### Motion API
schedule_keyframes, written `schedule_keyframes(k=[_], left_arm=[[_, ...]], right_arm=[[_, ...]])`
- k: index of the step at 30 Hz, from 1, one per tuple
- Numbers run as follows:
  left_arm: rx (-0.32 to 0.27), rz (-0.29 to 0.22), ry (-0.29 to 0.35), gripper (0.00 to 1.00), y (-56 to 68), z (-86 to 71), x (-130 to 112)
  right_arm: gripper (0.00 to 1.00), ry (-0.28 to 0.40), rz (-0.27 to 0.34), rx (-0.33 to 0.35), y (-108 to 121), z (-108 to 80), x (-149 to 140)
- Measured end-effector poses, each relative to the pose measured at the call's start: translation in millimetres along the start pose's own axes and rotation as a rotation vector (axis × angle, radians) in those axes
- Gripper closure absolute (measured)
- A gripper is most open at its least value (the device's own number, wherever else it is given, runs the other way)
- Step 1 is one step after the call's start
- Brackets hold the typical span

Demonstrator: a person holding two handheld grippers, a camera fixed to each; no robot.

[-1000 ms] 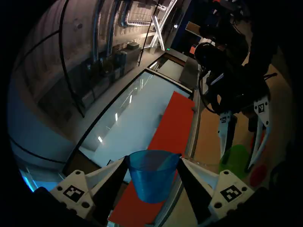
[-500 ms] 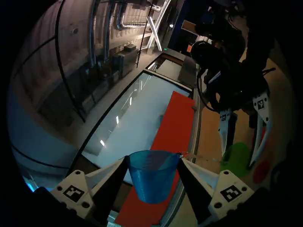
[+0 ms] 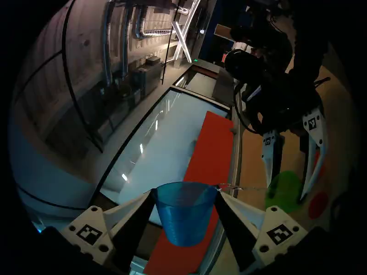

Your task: Pour water

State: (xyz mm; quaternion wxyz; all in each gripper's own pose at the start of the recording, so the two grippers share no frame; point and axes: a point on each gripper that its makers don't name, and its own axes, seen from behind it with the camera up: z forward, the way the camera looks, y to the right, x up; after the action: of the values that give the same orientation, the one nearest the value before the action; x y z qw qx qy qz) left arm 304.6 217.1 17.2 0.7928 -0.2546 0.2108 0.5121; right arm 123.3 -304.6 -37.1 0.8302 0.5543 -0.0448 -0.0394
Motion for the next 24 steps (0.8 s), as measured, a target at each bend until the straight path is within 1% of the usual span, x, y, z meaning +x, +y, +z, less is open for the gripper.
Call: schedule_keyframes(k=[14,24], left_arm=[[-0.001,0.039,0.005,0.11,-2.0,-1.0,4.1],[0.0,0.07,0.006,0.11,-0.5,-1.6,5.0]], right_arm=[[0.09,0.004,-0.002,-0.005,1.7,-2.3,1.2],[0.09,0.006,-0.005,-0.009,2.3,-2.6,3.0]])
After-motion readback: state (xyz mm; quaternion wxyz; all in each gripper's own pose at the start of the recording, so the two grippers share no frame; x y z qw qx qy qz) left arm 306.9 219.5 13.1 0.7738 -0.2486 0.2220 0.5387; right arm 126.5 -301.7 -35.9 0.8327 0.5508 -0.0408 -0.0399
